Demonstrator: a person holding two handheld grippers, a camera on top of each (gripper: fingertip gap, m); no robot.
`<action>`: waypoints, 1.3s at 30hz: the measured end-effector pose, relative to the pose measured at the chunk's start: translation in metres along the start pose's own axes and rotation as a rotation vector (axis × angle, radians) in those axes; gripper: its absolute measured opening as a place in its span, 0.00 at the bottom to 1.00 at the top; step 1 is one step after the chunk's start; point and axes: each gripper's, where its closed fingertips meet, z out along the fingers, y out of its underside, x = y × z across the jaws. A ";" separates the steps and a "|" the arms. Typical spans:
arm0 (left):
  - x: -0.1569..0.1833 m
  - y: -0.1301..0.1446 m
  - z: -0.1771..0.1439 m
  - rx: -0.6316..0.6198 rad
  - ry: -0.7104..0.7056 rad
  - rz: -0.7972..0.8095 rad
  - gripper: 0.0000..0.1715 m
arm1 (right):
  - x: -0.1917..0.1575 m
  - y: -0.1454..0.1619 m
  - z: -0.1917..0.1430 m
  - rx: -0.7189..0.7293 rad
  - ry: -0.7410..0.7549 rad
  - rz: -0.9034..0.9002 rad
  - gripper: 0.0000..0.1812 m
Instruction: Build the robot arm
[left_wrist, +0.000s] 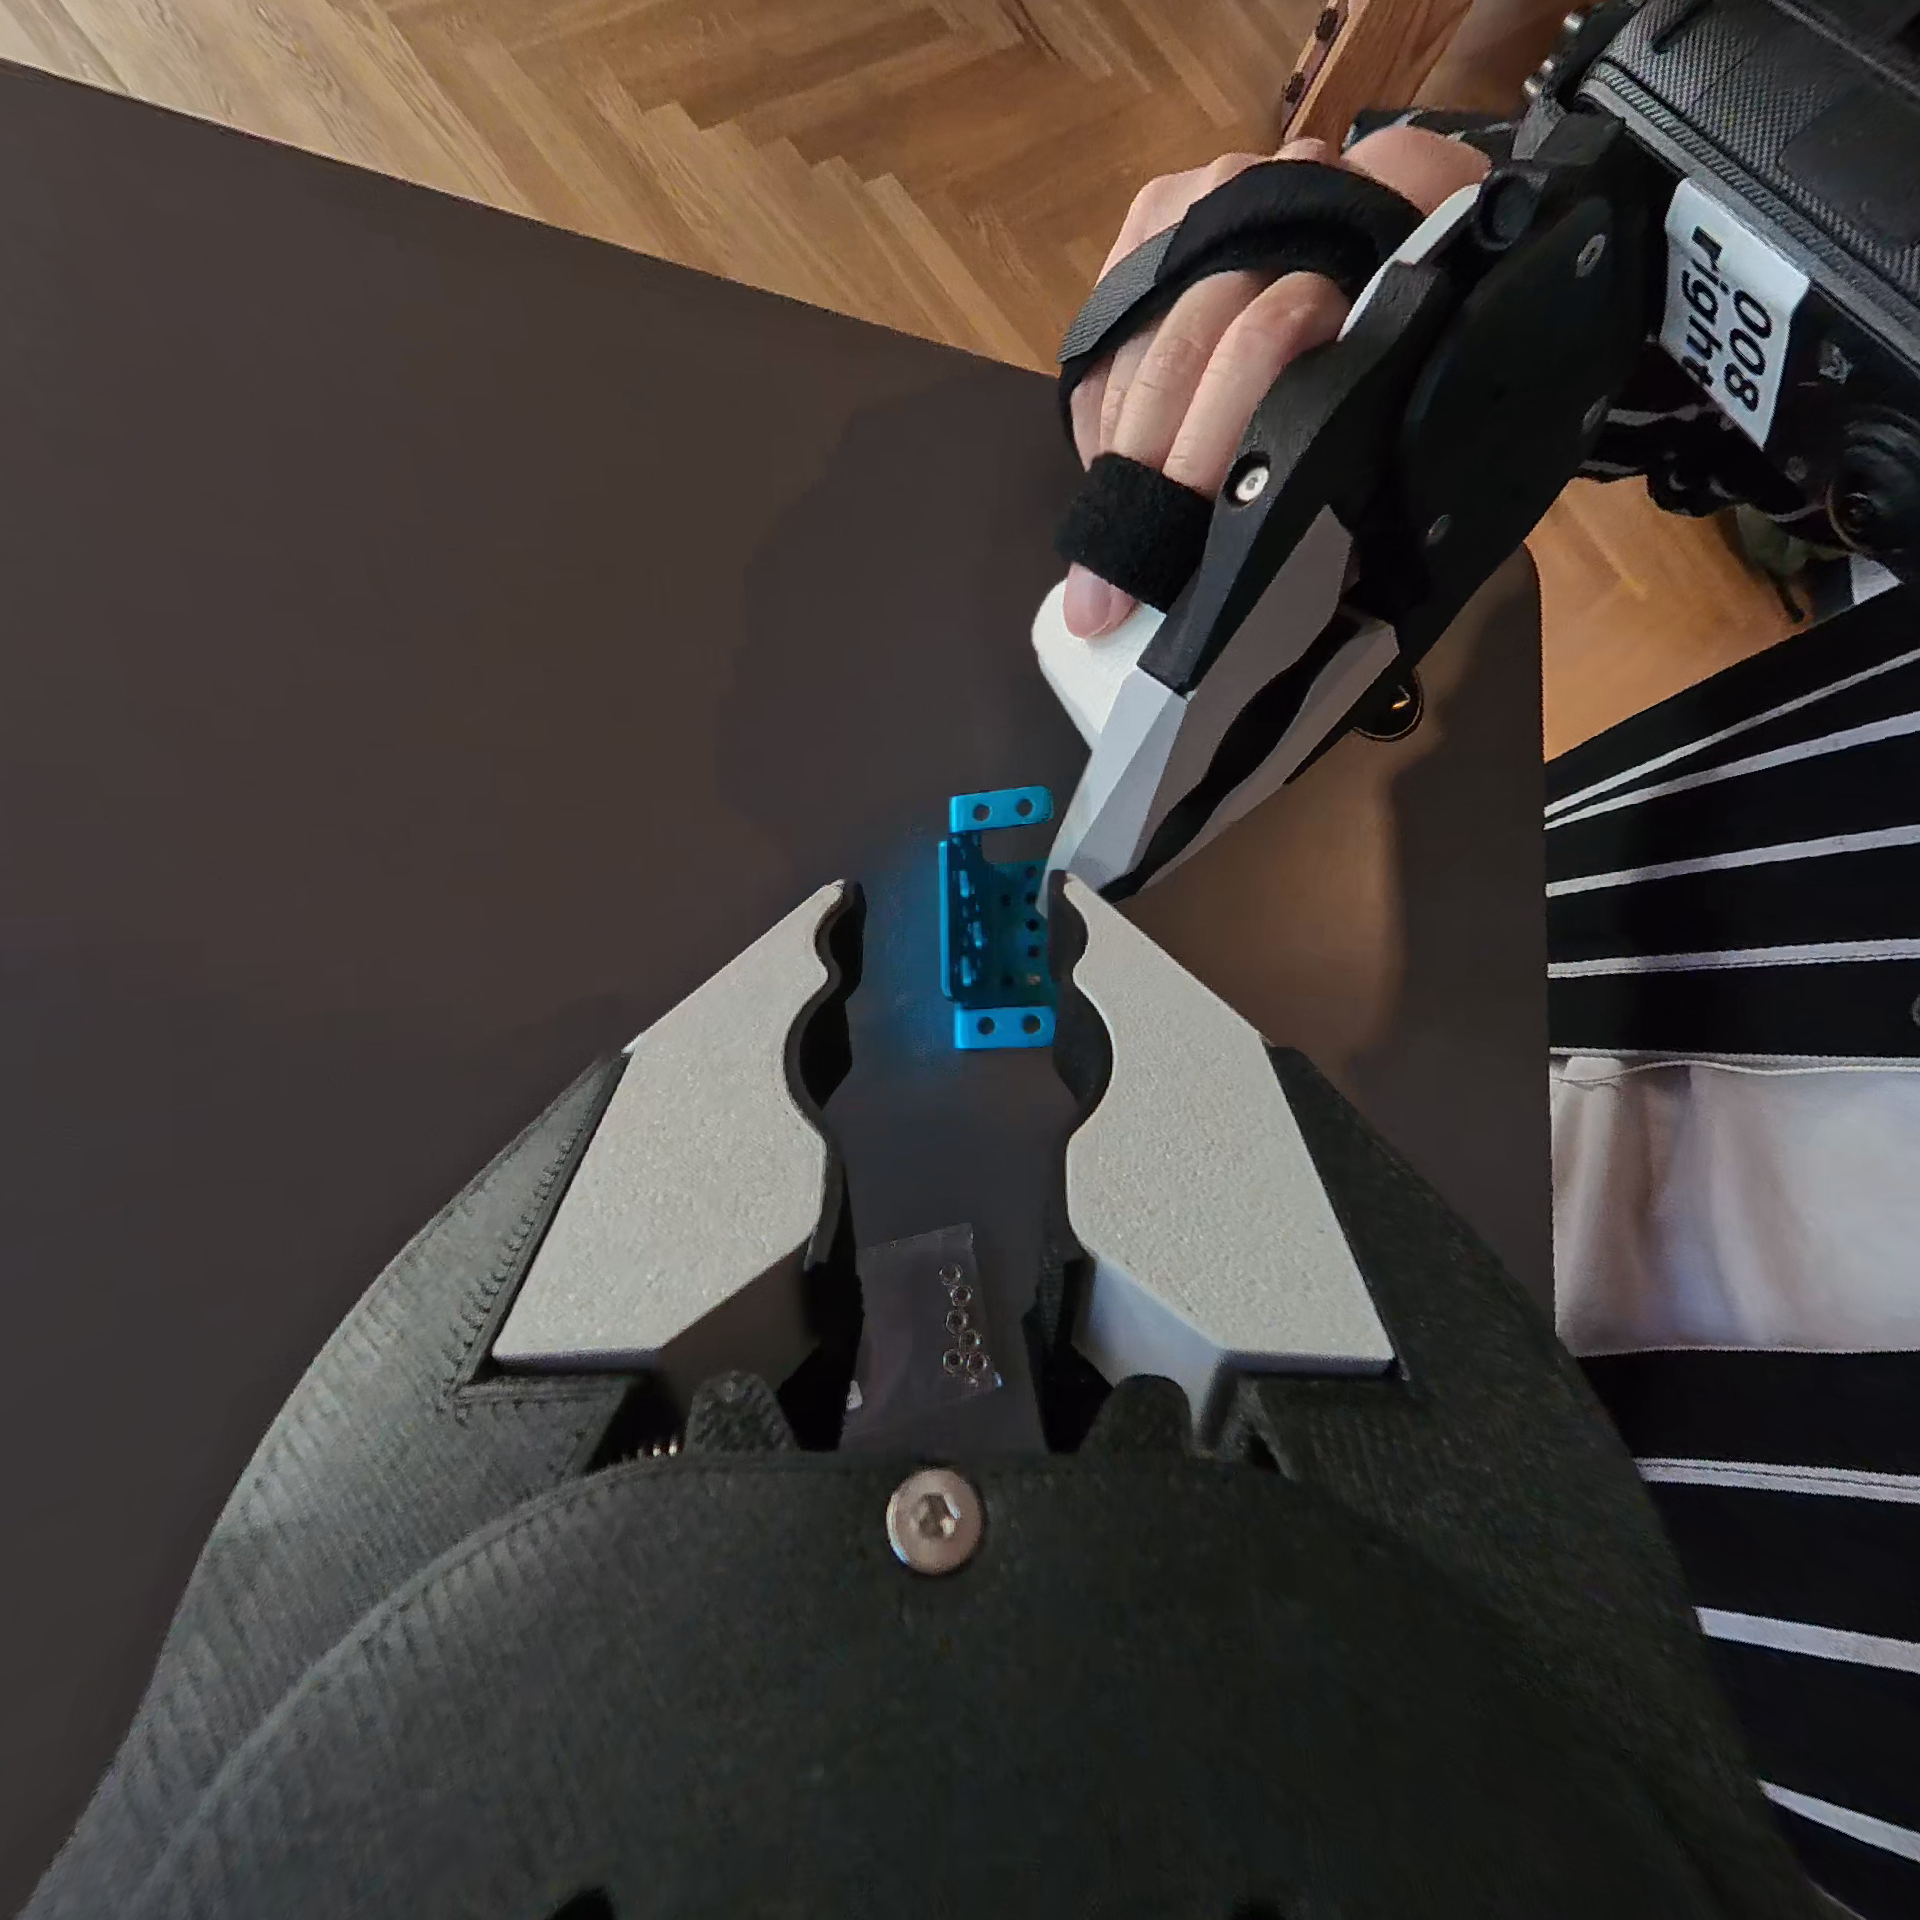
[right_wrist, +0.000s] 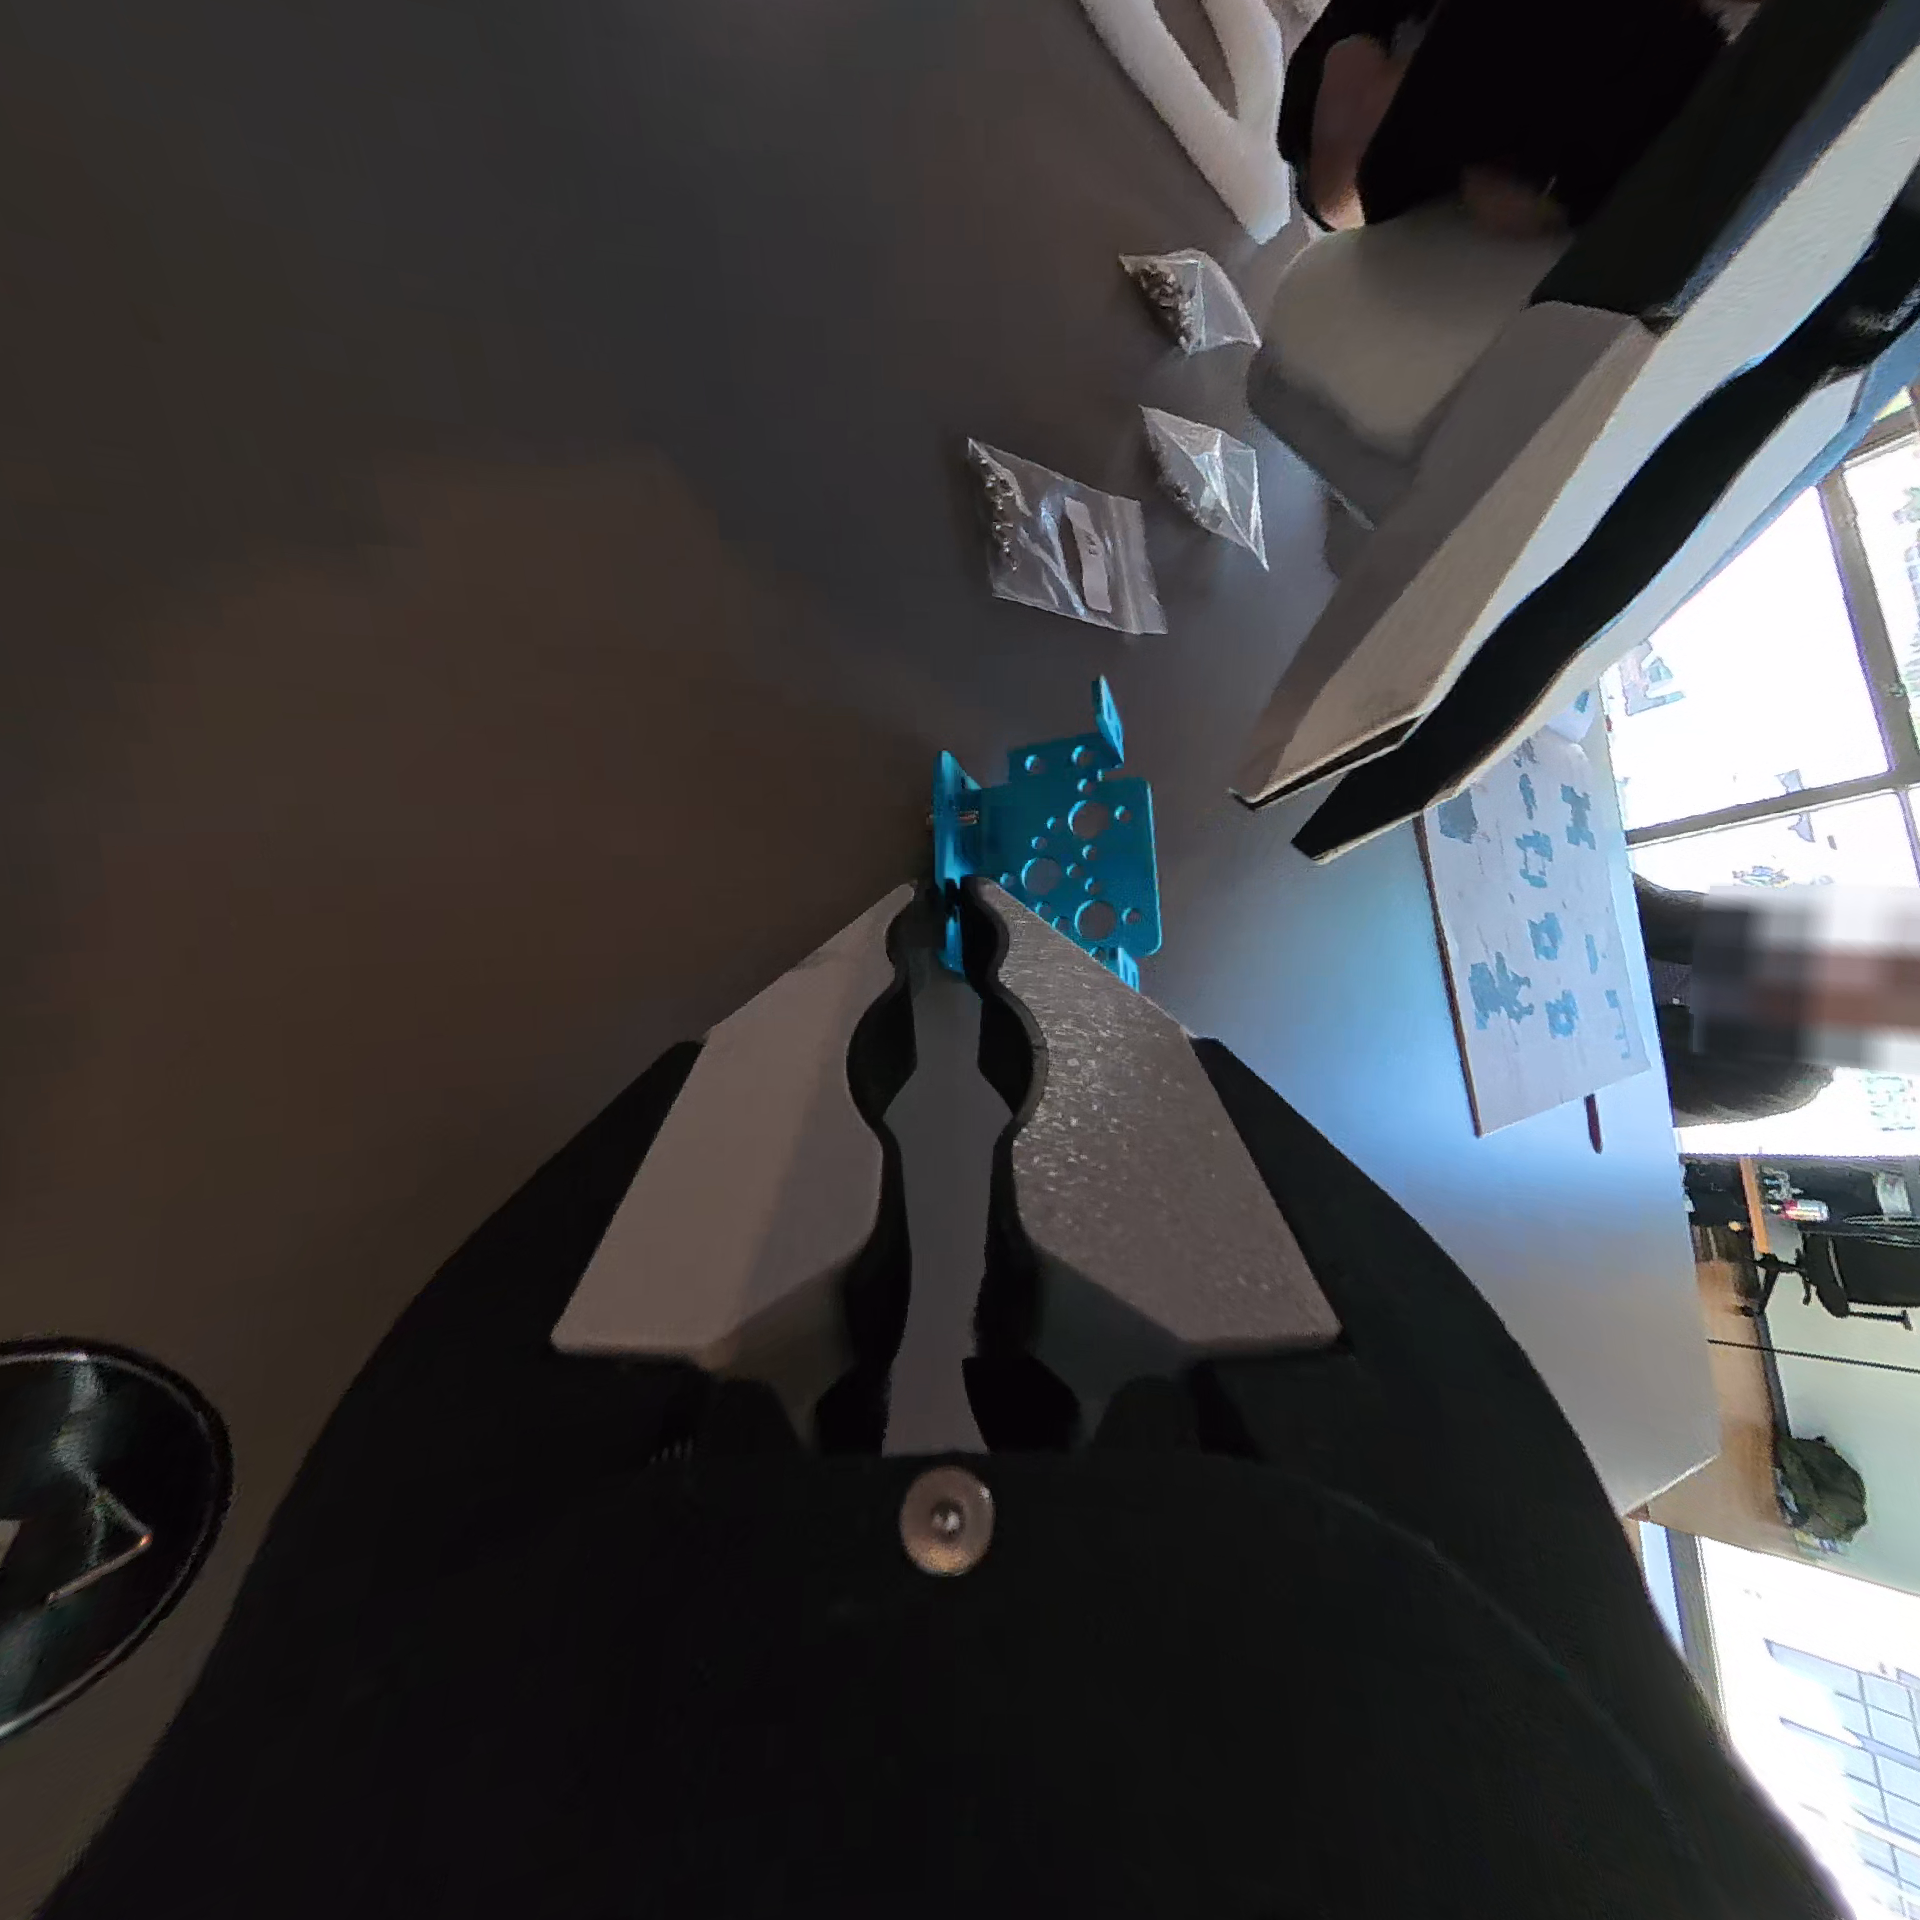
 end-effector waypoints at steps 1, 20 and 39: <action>0.000 0.001 0.000 0.000 -0.002 -0.002 0.20 | 0.000 -0.001 0.000 0.001 0.004 -0.006 0.02; 0.011 0.035 0.030 -0.037 -0.041 -0.033 0.01 | -0.005 -0.004 0.004 -0.092 0.072 -0.251 0.03; -0.002 0.031 0.024 -0.031 -0.267 0.158 0.00 | 0.052 -0.003 -0.022 0.178 0.156 0.495 0.14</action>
